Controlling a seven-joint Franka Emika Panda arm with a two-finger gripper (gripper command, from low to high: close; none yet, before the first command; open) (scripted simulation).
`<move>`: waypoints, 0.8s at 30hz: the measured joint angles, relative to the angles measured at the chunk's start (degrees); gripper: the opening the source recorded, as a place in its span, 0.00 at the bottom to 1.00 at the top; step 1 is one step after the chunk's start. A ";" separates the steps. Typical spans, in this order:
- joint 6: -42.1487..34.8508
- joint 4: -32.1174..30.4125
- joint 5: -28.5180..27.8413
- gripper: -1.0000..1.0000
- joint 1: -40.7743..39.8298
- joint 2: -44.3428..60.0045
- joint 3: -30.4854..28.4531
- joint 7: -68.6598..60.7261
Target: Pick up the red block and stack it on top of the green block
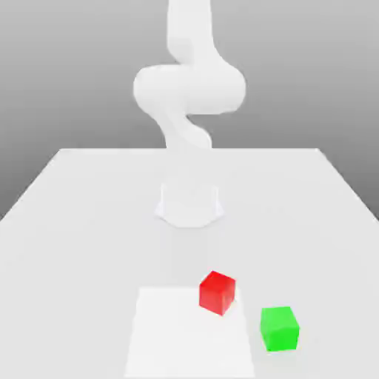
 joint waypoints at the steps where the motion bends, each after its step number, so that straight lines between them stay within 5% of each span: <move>1: 1.38 -1.67 0.08 0.50 -0.48 1.87 1.00 1.84; 17: 25.01 -28.50 2.56 0.50 -4.82 34.86 12.64 31.91; 24: 35.21 -28.63 -8.20 0.50 -3.39 47.93 8.79 42.26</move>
